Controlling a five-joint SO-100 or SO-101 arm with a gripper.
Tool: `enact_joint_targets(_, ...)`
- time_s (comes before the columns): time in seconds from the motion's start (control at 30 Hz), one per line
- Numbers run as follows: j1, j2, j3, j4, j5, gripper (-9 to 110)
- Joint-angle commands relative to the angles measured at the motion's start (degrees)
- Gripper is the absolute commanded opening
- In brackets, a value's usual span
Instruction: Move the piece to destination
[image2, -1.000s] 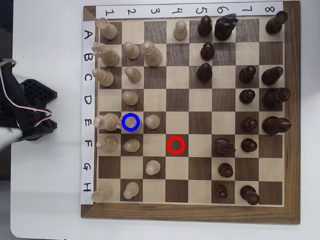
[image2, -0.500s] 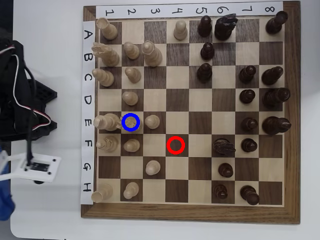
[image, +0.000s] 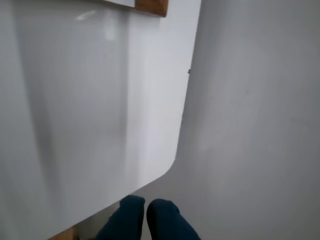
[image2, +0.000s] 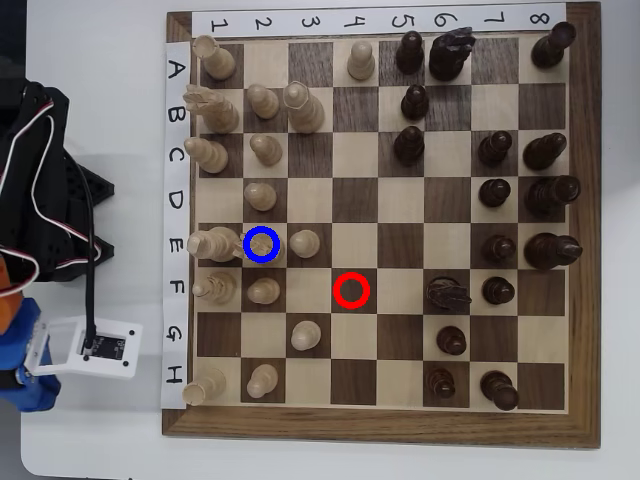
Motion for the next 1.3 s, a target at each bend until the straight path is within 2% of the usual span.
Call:
enact_joint_targets(0.0, 2.81, 3.43, 4.66, -4.13, -0.35, 0)
enact_joint_targets(0.67, 5.01, 3.52, 4.04, -2.29, 1.05, 0)
enact_joint_targets(1.27, 5.98, 3.52, 4.31, -3.25, -2.02, 0)
